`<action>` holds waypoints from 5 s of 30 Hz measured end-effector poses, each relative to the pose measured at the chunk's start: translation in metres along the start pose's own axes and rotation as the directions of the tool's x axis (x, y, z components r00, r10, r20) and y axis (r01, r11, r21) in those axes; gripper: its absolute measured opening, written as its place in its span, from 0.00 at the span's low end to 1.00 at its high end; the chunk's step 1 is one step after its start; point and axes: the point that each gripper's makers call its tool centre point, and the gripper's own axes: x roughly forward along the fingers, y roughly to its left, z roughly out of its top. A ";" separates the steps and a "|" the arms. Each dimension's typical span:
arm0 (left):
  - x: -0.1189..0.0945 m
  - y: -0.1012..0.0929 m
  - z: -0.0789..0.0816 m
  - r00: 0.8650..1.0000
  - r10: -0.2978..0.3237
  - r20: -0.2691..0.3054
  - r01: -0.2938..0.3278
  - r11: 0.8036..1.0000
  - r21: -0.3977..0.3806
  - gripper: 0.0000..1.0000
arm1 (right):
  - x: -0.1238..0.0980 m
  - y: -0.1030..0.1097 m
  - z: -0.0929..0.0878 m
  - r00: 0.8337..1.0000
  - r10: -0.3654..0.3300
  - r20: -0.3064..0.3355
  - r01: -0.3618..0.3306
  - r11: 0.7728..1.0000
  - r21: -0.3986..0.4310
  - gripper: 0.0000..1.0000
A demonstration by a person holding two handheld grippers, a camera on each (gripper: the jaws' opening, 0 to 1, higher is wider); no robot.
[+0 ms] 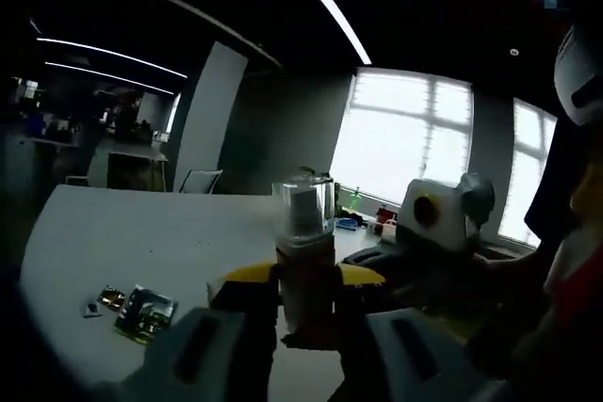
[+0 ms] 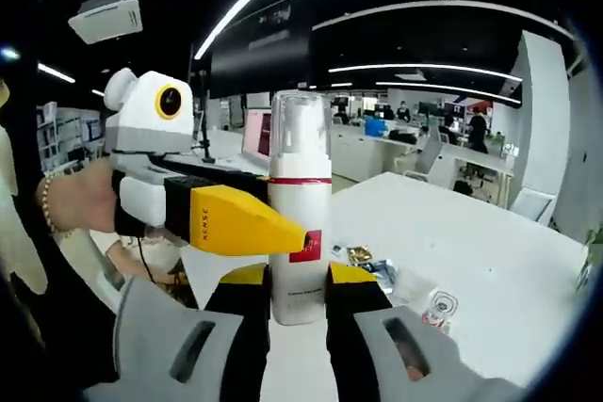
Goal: Arrange the skincare products in the storage area until every visible bottle or jar stands upright without overlapping.
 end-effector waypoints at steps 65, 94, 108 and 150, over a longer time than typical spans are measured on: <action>-0.002 -0.052 -0.010 0.857 -0.431 -0.284 0.513 0.773 0.374 0.19 | -0.035 0.027 -0.004 0.857 0.502 0.111 -0.490 0.863 -0.122 0.20; 0.061 0.024 -0.130 0.798 -0.329 -0.505 0.507 0.819 0.267 0.17 | 0.040 -0.021 -0.137 0.884 0.448 -0.134 -0.459 0.887 -0.057 0.20; 0.085 0.052 -0.196 0.769 -0.299 -0.565 0.504 0.827 0.249 0.16 | 0.065 -0.036 -0.207 0.882 0.417 -0.220 -0.440 0.896 -0.065 0.20; 0.122 0.094 -0.227 0.793 -0.222 -0.568 0.454 0.836 0.307 0.16 | 0.097 -0.076 -0.244 0.897 0.352 -0.269 -0.368 0.930 -0.008 0.21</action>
